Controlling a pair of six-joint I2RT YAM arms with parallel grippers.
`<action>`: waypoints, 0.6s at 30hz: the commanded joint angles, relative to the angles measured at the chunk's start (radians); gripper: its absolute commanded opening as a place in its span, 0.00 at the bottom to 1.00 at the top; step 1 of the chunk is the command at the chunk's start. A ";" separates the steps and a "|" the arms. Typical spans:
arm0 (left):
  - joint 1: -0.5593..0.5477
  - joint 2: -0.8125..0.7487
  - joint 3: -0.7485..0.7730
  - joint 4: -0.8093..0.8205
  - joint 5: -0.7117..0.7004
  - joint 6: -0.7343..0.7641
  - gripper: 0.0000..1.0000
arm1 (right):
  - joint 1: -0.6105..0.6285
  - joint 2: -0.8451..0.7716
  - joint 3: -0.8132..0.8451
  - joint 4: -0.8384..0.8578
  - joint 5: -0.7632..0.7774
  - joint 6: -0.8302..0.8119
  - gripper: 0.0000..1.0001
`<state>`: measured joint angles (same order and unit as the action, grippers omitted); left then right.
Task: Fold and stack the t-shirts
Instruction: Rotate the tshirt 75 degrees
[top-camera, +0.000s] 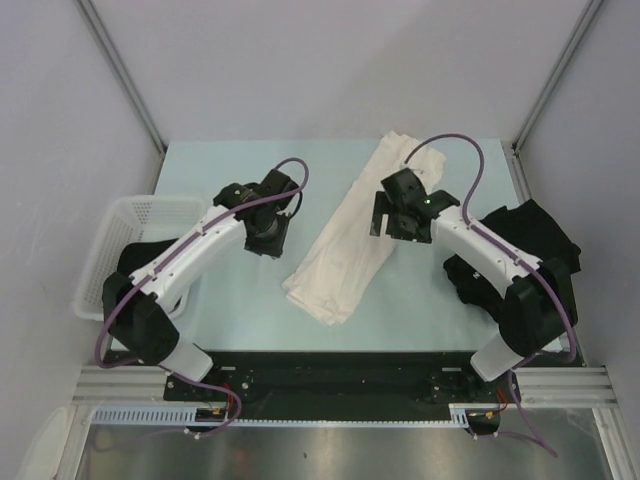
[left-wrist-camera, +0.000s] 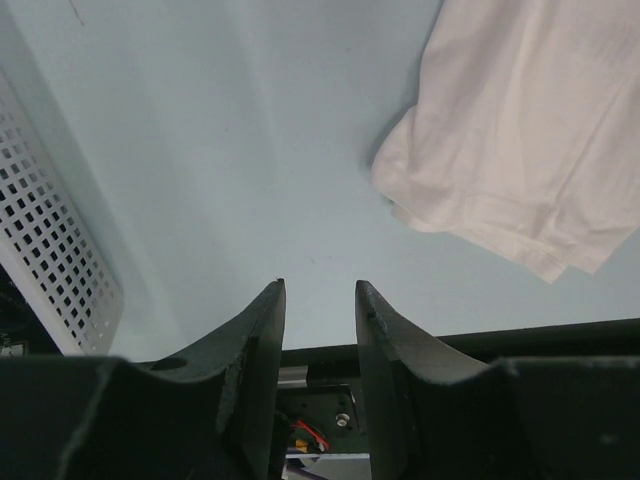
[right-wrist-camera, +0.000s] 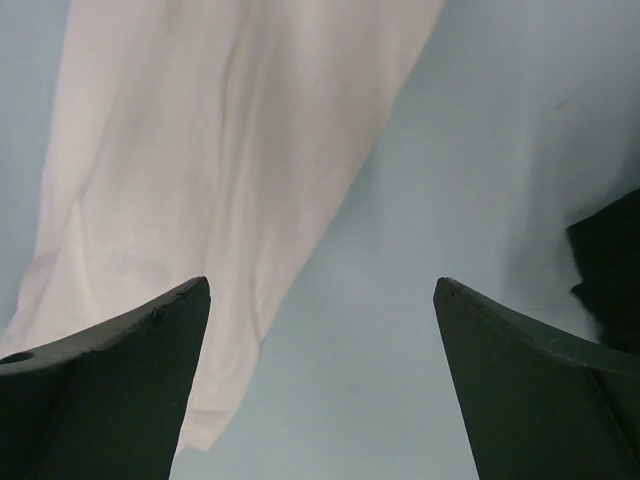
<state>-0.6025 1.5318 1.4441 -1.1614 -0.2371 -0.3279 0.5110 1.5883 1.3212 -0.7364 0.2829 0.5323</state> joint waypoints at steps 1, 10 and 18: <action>0.029 -0.079 -0.028 0.012 -0.036 0.029 0.39 | 0.147 -0.063 -0.054 0.009 0.012 0.156 1.00; 0.052 -0.160 -0.096 0.019 -0.045 0.018 0.40 | 0.411 -0.002 -0.103 0.012 0.064 0.319 0.99; 0.052 -0.205 -0.119 0.012 -0.028 0.004 0.40 | 0.506 0.059 -0.123 0.005 0.064 0.368 0.99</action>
<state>-0.5575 1.3758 1.3361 -1.1610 -0.2596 -0.3214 0.9890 1.6260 1.2087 -0.7292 0.3080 0.8421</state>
